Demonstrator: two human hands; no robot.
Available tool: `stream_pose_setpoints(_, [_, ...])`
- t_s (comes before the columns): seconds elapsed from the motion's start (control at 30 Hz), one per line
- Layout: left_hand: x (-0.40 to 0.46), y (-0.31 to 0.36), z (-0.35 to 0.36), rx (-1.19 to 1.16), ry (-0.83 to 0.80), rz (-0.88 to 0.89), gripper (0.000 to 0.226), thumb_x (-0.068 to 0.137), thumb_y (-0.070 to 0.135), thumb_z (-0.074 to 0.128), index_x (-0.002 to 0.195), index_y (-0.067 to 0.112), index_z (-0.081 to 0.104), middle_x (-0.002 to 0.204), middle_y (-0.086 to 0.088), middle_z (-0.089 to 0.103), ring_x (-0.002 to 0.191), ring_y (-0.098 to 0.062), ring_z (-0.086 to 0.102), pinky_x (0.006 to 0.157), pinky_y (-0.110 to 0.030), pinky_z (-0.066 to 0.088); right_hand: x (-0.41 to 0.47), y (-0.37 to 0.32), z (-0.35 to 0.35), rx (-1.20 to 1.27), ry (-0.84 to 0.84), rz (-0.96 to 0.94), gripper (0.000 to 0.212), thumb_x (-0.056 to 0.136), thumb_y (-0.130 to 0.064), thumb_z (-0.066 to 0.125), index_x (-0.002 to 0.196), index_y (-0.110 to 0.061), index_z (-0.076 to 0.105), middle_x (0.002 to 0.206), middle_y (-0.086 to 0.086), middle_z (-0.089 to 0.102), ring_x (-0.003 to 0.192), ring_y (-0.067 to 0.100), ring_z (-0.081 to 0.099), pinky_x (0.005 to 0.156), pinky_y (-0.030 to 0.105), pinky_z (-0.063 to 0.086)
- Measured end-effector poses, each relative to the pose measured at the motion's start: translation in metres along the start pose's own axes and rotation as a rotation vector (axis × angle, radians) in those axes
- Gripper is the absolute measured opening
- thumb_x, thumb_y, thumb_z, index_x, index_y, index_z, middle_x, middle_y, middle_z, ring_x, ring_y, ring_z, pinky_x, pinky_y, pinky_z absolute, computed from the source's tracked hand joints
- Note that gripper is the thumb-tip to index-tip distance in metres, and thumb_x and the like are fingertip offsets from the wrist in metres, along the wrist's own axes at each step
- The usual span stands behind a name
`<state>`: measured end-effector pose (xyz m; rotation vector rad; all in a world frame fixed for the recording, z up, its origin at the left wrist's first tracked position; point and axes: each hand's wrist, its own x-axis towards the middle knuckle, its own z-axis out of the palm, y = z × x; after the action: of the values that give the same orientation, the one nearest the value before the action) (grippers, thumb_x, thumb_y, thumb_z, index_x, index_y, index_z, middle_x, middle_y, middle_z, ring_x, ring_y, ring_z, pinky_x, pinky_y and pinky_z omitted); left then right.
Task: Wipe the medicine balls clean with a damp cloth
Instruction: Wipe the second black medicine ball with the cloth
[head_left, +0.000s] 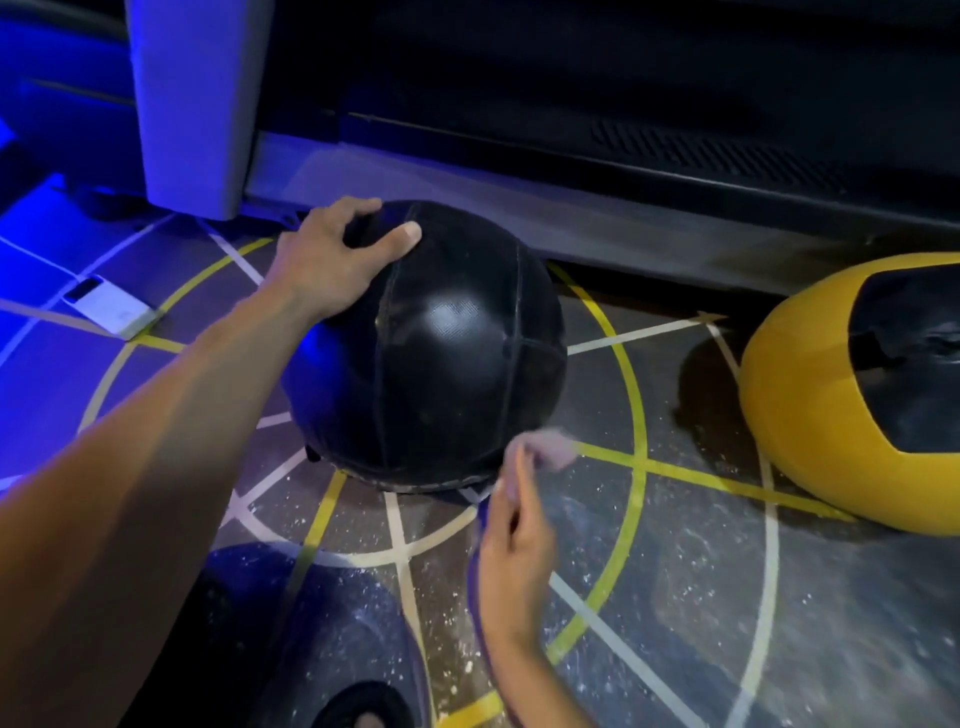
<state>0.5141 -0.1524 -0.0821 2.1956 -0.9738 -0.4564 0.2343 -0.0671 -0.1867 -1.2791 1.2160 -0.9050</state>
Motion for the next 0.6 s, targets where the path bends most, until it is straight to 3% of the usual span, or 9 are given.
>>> stream_pose_setpoints(0.07, [0.006,0.011,0.0,-0.07,-0.034,0.008,0.09,0.062,0.099,0.057,0.138,0.049,0.056,0.141,0.014,0.059,0.136,-0.019,0.05,0.118,-0.04,0.038,-0.017,-0.002,-0.003,0.048,-0.047,0.059,0.04,0.106,-0.022,0.047,0.142,-0.04,0.051,0.126,-0.006,0.072,0.082,-0.008,0.065,0.077,0.017,0.056])
stream_pose_setpoints(0.13, [0.0,0.014,-0.01,-0.261,-0.041,0.062,0.078,0.071,0.084,0.067,0.137,0.045,0.059,0.132,0.011,0.063,0.123,-0.007,0.058,0.109,-0.025,0.043,0.001,-0.02,-0.017,0.16,0.013,0.142,0.037,0.107,-0.018,0.046,0.139,-0.035,0.056,0.104,-0.014,0.076,0.08,-0.008,0.068,0.073,0.016,0.056])
stream_pose_setpoints(0.2, [-0.018,0.001,-0.02,-0.392,0.003,0.1,0.068,0.073,0.069,0.074,0.135,0.044,0.059,0.129,0.008,0.064,0.113,-0.002,0.06,0.098,-0.017,0.046,0.036,-0.044,-0.032,0.241,0.121,0.074,0.037,0.109,-0.017,0.046,0.139,-0.035,0.059,0.11,-0.025,0.073,0.1,-0.011,0.066,0.088,0.019,0.054])
stream_pose_setpoints(0.3, [-0.052,-0.029,-0.007,-0.333,-0.029,0.162,0.073,0.074,0.066,0.077,0.141,0.044,0.056,0.149,0.003,0.054,0.138,-0.01,0.05,0.116,-0.028,0.039,0.07,-0.064,-0.024,0.177,0.143,-0.115,0.04,0.107,-0.013,0.048,0.142,-0.029,0.06,0.14,-0.021,0.06,0.134,-0.006,0.049,0.104,0.011,0.04])
stream_pose_setpoints(0.4, [-0.064,-0.034,0.016,-0.299,0.062,0.159,0.07,0.08,0.069,0.072,0.143,0.049,0.05,0.16,0.003,0.042,0.15,-0.005,0.033,0.124,-0.028,0.026,0.052,-0.061,0.009,-0.097,-0.022,-0.429,0.044,0.109,-0.012,0.046,0.151,-0.025,0.048,0.162,-0.018,0.034,0.154,0.008,0.023,0.124,0.029,0.027])
stream_pose_setpoints(0.47, [-0.06,-0.025,0.018,-0.272,0.089,0.144,0.074,0.082,0.068,0.07,0.147,0.041,0.05,0.159,0.005,0.042,0.149,-0.003,0.033,0.124,-0.028,0.026,0.031,-0.031,0.016,-0.276,-0.241,-0.652,0.05,0.105,-0.004,0.051,0.153,-0.019,0.045,0.165,-0.013,0.028,0.157,0.02,0.017,0.125,0.038,0.024])
stream_pose_setpoints(0.53, [-0.051,-0.023,0.016,-0.277,0.115,0.117,0.073,0.08,0.072,0.067,0.145,0.041,0.053,0.155,0.007,0.047,0.145,-0.002,0.038,0.123,-0.032,0.03,0.021,0.006,0.003,-0.567,-0.466,-0.887,0.058,0.096,-0.002,0.066,0.149,-0.018,0.05,0.159,-0.006,0.041,0.152,0.019,0.031,0.122,0.04,0.032])
stream_pose_setpoints(0.6, [-0.047,-0.027,0.015,-0.287,0.153,0.083,0.065,0.083,0.071,0.067,0.141,0.042,0.057,0.148,0.01,0.054,0.136,-0.002,0.048,0.119,-0.034,0.037,0.025,0.026,-0.022,-0.712,-0.536,-0.869,0.046,0.094,-0.01,0.07,0.137,-0.025,0.061,0.139,-0.01,0.062,0.133,0.01,0.055,0.106,0.039,0.052])
